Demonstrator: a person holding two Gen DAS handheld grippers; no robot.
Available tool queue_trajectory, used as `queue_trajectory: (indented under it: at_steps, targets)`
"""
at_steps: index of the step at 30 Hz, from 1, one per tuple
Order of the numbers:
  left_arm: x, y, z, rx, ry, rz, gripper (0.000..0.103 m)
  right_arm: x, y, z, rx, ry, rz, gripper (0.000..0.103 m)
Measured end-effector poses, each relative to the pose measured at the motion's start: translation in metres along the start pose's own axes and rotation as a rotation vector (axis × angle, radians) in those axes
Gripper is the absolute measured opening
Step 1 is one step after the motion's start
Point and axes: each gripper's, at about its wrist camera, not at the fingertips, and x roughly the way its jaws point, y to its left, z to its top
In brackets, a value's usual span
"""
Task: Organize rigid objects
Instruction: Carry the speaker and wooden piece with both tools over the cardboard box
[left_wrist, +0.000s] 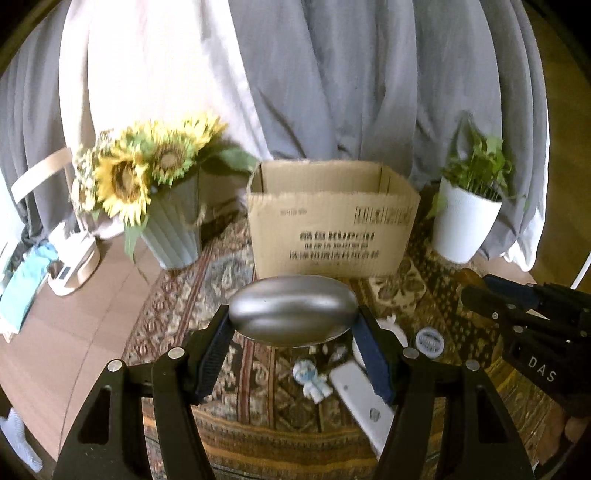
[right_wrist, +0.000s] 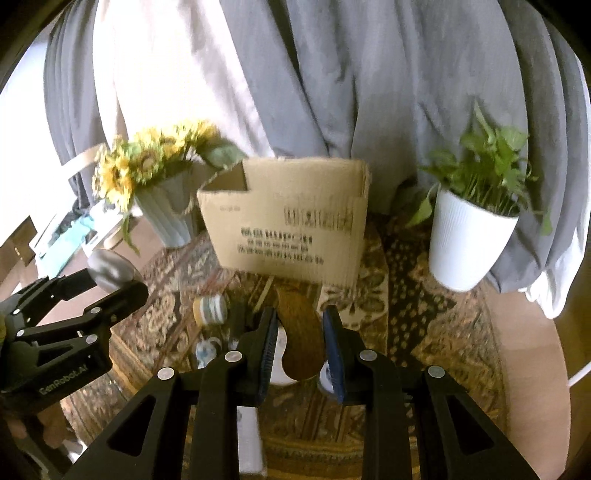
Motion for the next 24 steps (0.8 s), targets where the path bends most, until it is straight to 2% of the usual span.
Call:
queue_trajectory:
  at_steps: [13, 24]
  targets:
    - [0.002, -0.006, 0.046, 0.035, -0.117, -0.007, 0.065, -0.006, -0.006, 0.042, -0.009, -0.107, -0.012, 0.027]
    - [0.027, -0.003, 0.082, 0.027, -0.163, -0.033, 0.065, 0.020, -0.019, 0.085, -0.007, -0.156, 0.031, 0.027]
